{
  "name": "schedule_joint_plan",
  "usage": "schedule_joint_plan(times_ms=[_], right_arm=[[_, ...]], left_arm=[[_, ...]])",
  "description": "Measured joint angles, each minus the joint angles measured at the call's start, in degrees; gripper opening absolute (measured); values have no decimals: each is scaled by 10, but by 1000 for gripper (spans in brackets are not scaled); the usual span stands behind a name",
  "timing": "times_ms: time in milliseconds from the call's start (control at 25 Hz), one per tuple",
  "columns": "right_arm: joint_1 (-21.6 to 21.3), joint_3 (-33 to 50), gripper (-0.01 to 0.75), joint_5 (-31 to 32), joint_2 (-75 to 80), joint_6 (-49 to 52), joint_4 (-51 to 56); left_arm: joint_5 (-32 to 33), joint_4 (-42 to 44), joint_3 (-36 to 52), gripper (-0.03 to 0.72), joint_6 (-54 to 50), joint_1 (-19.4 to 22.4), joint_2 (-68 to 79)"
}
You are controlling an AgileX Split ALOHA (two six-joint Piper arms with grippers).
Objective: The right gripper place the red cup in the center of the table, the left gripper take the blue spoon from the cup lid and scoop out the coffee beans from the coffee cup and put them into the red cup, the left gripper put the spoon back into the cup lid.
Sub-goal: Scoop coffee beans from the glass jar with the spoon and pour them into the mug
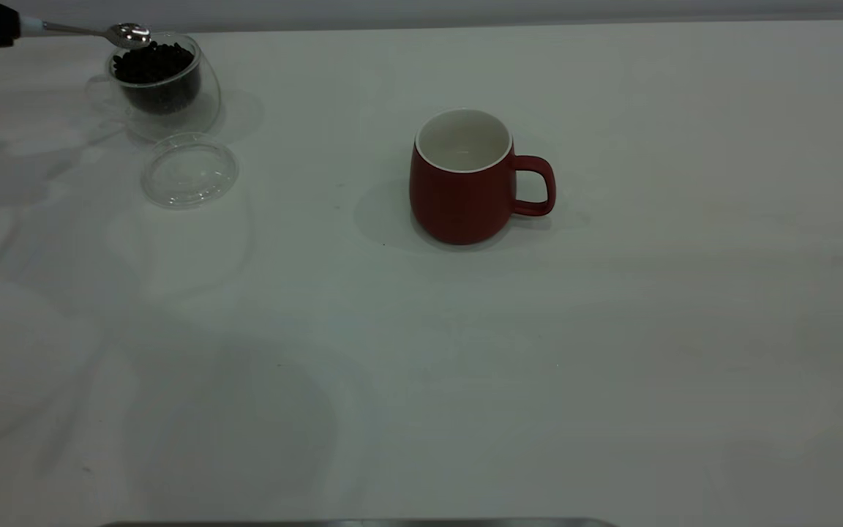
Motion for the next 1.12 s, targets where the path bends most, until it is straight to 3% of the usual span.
schedule_joint_plan(times_ms=[800, 1120], right_arm=[[0, 0, 591, 0, 0, 0, 0], [0, 0, 591, 0, 0, 0, 0]], left_arm=[[-70, -5, 0, 122, 30, -33, 22], [-60, -5, 0, 122, -56, -33, 38]])
